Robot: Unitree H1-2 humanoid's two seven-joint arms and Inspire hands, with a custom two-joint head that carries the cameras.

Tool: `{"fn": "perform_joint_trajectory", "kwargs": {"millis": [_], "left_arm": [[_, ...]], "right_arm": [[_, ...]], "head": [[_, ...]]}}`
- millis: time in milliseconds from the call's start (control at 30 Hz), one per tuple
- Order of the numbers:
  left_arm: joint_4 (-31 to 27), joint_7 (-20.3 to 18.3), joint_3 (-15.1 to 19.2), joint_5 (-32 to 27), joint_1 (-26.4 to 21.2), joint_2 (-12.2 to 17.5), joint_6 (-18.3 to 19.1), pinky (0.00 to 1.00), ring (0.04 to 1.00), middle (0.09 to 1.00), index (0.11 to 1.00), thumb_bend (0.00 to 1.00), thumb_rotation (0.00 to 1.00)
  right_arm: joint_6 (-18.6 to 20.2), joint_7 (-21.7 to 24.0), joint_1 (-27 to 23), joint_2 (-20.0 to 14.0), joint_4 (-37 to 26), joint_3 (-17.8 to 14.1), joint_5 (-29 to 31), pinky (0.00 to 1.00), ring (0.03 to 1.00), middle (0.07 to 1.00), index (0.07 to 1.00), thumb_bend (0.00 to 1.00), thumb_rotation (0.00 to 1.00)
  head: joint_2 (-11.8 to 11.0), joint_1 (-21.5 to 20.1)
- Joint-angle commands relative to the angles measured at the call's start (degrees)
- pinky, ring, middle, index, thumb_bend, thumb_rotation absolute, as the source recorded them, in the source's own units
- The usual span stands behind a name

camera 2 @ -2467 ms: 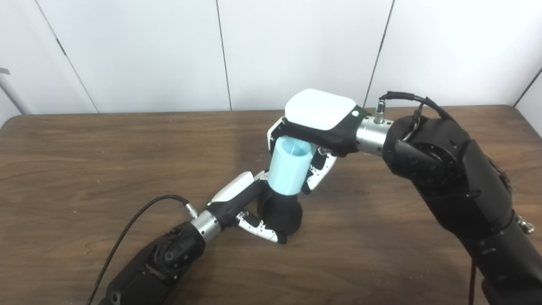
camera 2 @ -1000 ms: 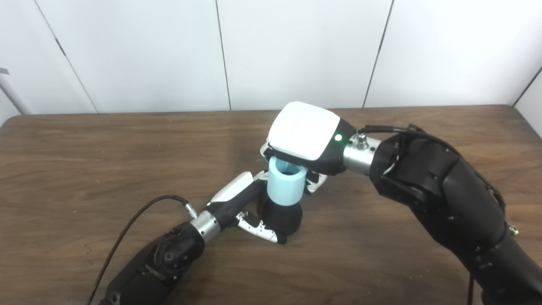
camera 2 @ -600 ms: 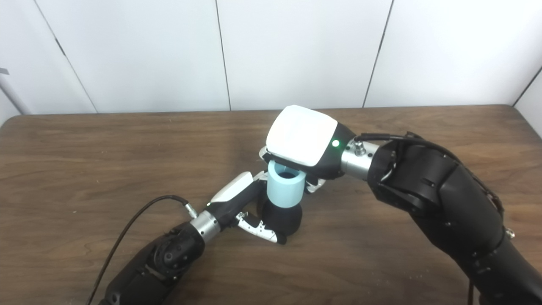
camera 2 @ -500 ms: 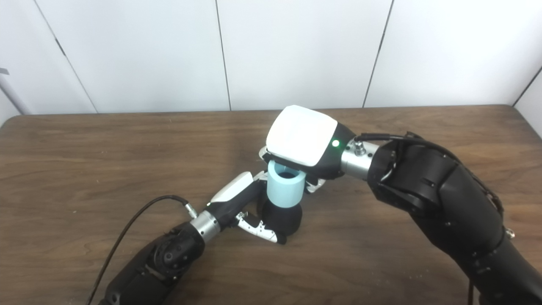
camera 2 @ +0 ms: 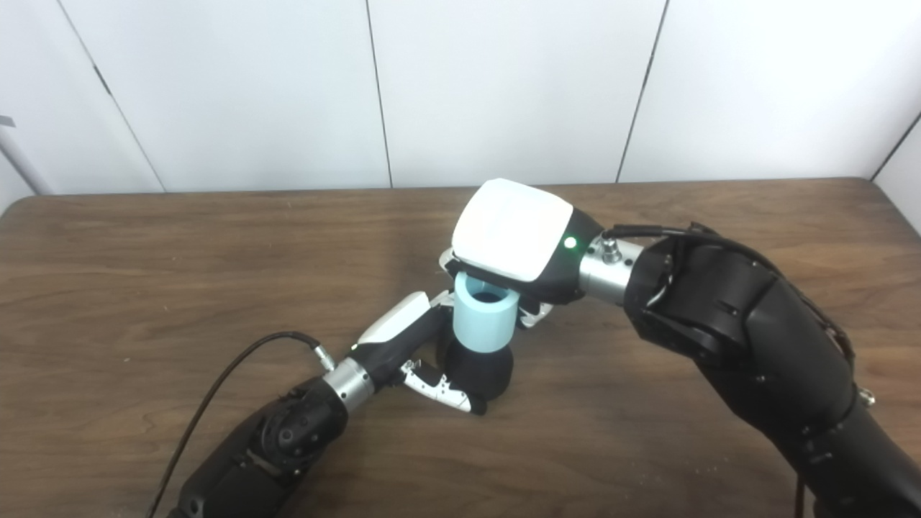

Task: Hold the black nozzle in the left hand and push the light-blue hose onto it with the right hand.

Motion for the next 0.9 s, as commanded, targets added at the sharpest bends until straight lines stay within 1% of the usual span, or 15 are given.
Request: {"fn": "perform_joint_trajectory", "kwargs": {"millis": [0,67,100,133,167,200,267,333,433,500,633,867], "left_arm": [[5.2,-9.6,-3.1,2.0,6.1,3.7,10.1,1.0,0.99,0.833,0.48,0.52,0.06],[5.2,-9.6,-3.1,2.0,6.1,3.8,10.1,1.0,0.991,0.833,0.48,0.52,0.06],[5.2,-9.6,-3.0,1.9,6.1,3.8,10.0,1.0,0.991,0.833,0.48,0.52,0.06],[5.3,-9.6,-3.0,1.8,6.1,3.8,9.9,1.0,0.991,0.83,0.48,0.52,0.06],[5.3,-9.6,-3.0,1.8,6.1,3.8,9.9,1.0,0.991,0.825,0.48,0.52,0.06],[5.2,-9.6,-3.0,1.7,6.2,3.8,9.9,1.0,0.99,0.821,0.48,0.52,0.06],[5.1,-9.7,-2.9,1.7,6.3,3.9,9.9,1.0,0.989,0.818,0.48,0.52,0.06],[5.1,-9.7,-2.9,1.7,6.3,3.9,9.8,1.0,0.989,0.817,0.48,0.52,0.06],[5.4,-9.7,-2.9,1.8,6.3,3.9,9.6,1.0,0.989,0.817,0.48,0.52,0.06],[5.3,-9.7,-2.9,1.8,6.3,4.0,9.6,1.0,0.989,0.816,0.48,0.52,0.06],[5.0,-9.8,-2.9,1.9,6.4,4.1,9.6,1.0,0.989,0.815,0.48,0.52,0.06],[5.1,-9.9,-2.9,2.0,6.4,4.2,9.4,1.0,0.989,0.816,0.48,0.52,0.06]], "right_arm": [[-0.7,0.6,-1.6,-0.3,0.2,-0.5,1.4,0.3,0.389,0.502,0.525,0.52,0.0],[-0.7,-0.2,-1.5,-0.3,-0.1,-1.1,1.6,0.33,0.397,0.519,0.52,0.51,0.0],[-1.1,-1.3,-1.3,-0.4,-0.2,-1.5,1.1,0.37,0.458,0.577,0.59,0.67,0.17],[-1.6,-2.1,-1.1,-0.6,-0.4,-1.8,0.3,0.46,0.546,0.637,0.656,0.79,0.32],[-2.0,-2.9,-1.1,-0.8,-0.6,-2.1,-0.5,0.54,0.633,0.699,0.713,0.89,0.43],[-2.4,-3.5,-1.0,-0.9,-0.6,-2.3,-1.2,0.59,0.678,0.731,0.744,0.94,0.48],[-2.6,-3.9,-0.9,-0.9,-0.8,-2.8,-2.4,0.69,0.754,0.791,0.795,0.99,0.55],[-2.3,-3.9,-0.7,-0.9,-1.0,-3.5,-2.6,0.77,0.813,0.847,0.83,1.0,0.6],[-1.5,-4.3,-0.2,-0.5,-1.2,-5.0,-0.7,0.83,0.868,0.901,0.857,1.0,0.62],[-1.0,-4.5,0.2,-0.3,-1.4,-5.9,0.5,0.86,0.888,0.915,0.866,1.0,0.62],[-1.5,-6.1,1.3,0.0,-1.5,-7.9,0.9,0.89,0.911,0.937,0.876,1.0,0.63],[-1.6,-10.6,3.2,0.7,-1.6,-11.4,1.0,0.93,0.941,0.977,0.895,0.98,0.65]], "head": [[-0.1,-0.1],[-0.1,-0.1],[-0.1,-0.2],[-0.2,-0.1],[-0.2,-0.1],[-0.2,-0.1],[-0.2,-0.2],[-0.2,-0.2],[-0.3,-0.2],[-0.3,-0.3],[-0.4,-0.4],[-0.5,-0.5]]}}
